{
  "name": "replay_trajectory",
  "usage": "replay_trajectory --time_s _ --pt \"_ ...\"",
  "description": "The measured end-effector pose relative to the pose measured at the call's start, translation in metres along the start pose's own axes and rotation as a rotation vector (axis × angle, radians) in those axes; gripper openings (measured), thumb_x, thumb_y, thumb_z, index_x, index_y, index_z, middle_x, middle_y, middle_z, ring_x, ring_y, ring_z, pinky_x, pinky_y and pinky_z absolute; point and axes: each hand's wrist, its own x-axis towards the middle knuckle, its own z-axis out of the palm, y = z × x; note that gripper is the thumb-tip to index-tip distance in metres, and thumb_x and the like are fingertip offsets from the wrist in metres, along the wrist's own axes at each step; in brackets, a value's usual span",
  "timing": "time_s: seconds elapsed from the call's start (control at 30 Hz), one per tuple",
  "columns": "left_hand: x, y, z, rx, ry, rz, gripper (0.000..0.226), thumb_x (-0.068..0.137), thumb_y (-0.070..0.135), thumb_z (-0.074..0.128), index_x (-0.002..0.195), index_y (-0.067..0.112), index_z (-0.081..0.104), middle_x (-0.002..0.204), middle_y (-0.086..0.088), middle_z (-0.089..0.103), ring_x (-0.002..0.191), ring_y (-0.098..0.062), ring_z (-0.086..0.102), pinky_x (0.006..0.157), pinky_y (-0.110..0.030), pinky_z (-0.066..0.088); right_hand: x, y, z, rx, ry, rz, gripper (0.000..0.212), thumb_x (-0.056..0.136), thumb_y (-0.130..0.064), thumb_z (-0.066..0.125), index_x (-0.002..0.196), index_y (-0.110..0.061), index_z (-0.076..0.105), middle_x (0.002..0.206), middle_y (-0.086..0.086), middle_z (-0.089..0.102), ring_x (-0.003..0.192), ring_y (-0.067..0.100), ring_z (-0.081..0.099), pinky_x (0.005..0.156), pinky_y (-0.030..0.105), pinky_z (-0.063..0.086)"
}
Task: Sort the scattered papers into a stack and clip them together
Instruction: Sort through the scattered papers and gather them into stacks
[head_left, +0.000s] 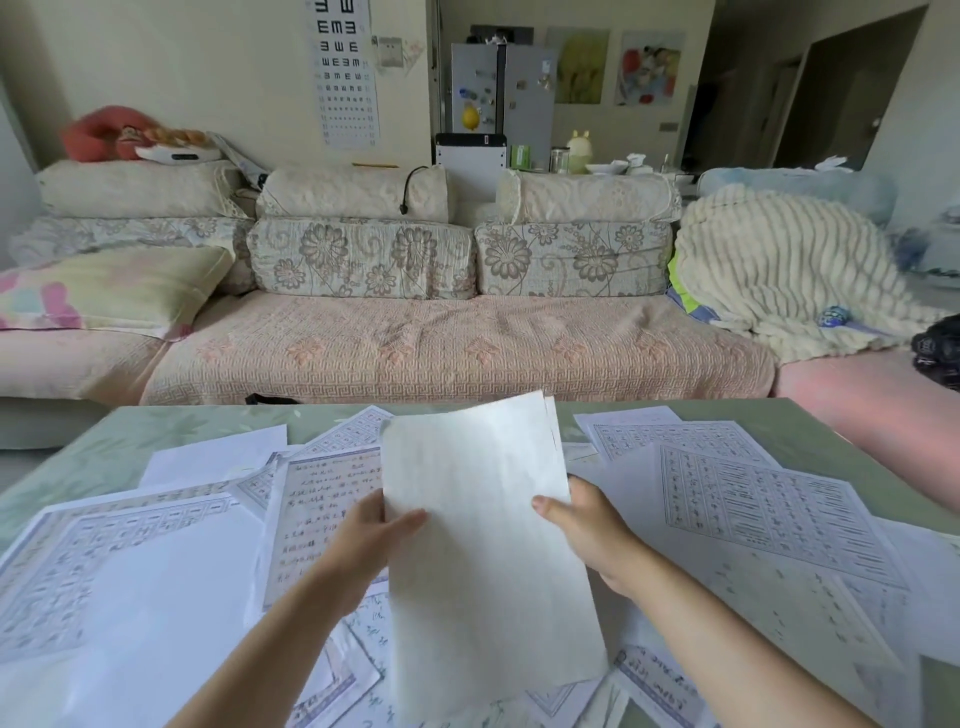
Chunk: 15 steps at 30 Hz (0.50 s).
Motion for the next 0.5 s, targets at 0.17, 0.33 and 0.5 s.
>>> replay_trajectory --time_s 0.17,0.33,0.5 --pt "-0.026 -0.003 0.026 0.138 0.047 -0.004 0.014 0.092 0.008 0.06 0.106 0.008 0.058 0.1 -0.013 0.069 0.08 -0.02 0.067 0.061 -0.026 0.053 -0.028 0.01 0.002 -0.195 0.023 0.098 0.035 0.085 -0.021 0.064 0.116 -0.018 0.048 0.115 0.0 0.058 0.101 0.017 0.056 0.075 0.03 0.045" --pt "-0.022 -0.013 0.06 0.742 0.045 -0.001 0.023 0.086 0.021 0.058 0.106 0.013 0.05 0.104 -0.007 0.062 0.089 -0.024 0.06 0.067 -0.028 0.046 -0.044 0.031 -0.034 -0.486 0.011 0.15 0.053 0.072 -0.034 0.071 0.121 -0.02 0.055 0.105 -0.006 0.064 0.095 0.014 0.063 0.08 0.028 0.053" --pt "-0.013 -0.023 0.085 1.259 0.103 -0.11 0.055 0.083 0.038 0.058 0.127 0.008 0.047 0.127 -0.014 0.047 0.121 -0.033 0.046 0.093 -0.037 0.044 -0.042 0.053 -0.083 -0.566 0.07 0.128 0.065 0.086 -0.039 0.064 0.146 -0.021 0.045 0.122 -0.003 0.056 0.107 0.012 0.055 0.089 0.024 0.042"
